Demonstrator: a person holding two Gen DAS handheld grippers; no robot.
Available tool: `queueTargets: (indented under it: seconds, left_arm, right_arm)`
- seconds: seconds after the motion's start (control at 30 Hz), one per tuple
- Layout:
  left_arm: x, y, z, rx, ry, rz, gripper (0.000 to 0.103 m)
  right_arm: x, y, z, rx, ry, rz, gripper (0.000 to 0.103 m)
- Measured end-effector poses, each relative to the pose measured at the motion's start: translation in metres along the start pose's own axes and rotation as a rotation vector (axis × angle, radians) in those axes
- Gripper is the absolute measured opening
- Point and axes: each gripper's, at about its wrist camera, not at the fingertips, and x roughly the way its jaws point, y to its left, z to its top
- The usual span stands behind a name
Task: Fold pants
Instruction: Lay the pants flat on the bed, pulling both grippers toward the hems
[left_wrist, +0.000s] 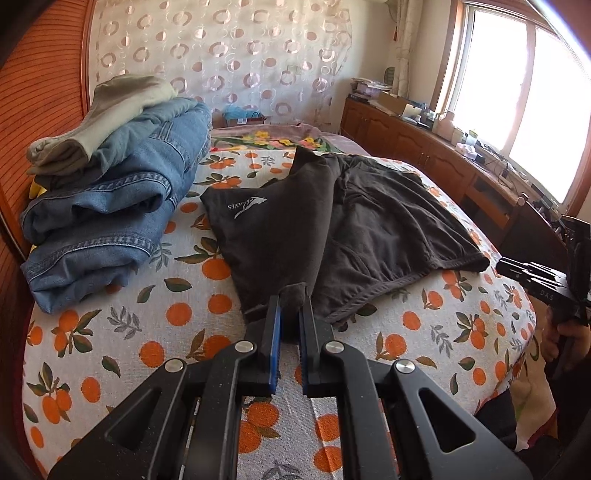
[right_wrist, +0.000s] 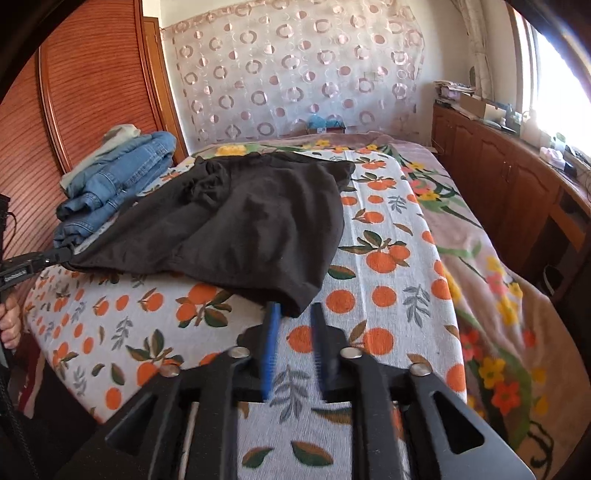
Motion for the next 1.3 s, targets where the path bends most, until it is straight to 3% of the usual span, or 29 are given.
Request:
queueTargets:
  seconds: [0.27,0.3,0.33,0.37,0.57,0.87,1.07,1.3]
  left_arm:
    - [0.005,-0.001,-0.003,0.0,0.016,0.003,0.009]
    - [0.005,-0.001,-0.003,0.0,0.017,0.003,0.009]
    - [0.005,-0.001,-0.004,0.001,0.018,0.003,0.009]
    - [0.004,-0.001,-0.003,0.004,0.019,0.001,0.009]
    - [-0.014,-0.006,-0.011,0.003,0.01,-0.044,0.009]
    - [-0.042,-0.017,-0.041,0.014,0.012,-0.082,0.009]
    - [-0.044,-0.017,-0.052,0.011,0.028,-0.07,0.009]
    - [-0.041,-0.018,-0.059,0.014,0.046,-0.056,0.009]
  right_arm:
    - [0.039,0.007,0.009,-0.028,0.062,-0.053,0.027]
    - [0.041,0.005,0.01,-0.017,0.063,-0.049,0.022]
    - [0.04,0.004,0.011,-0.012,0.059,-0.045,0.007]
    - [0.039,0.003,0.012,-0.013,0.062,-0.047,0.006]
    - [0.003,-0.001,0.004,-0.016,0.005,-0.01,0.005]
    - [-0.043,-0.009,-0.038,0.016,0.02,0.017,0.005]
    - [-0.048,-0.008,-0.053,0.017,0.063,0.03,0.005]
    - [-0.056,-0.007,-0.046,0.021,0.066,0.042,0.005]
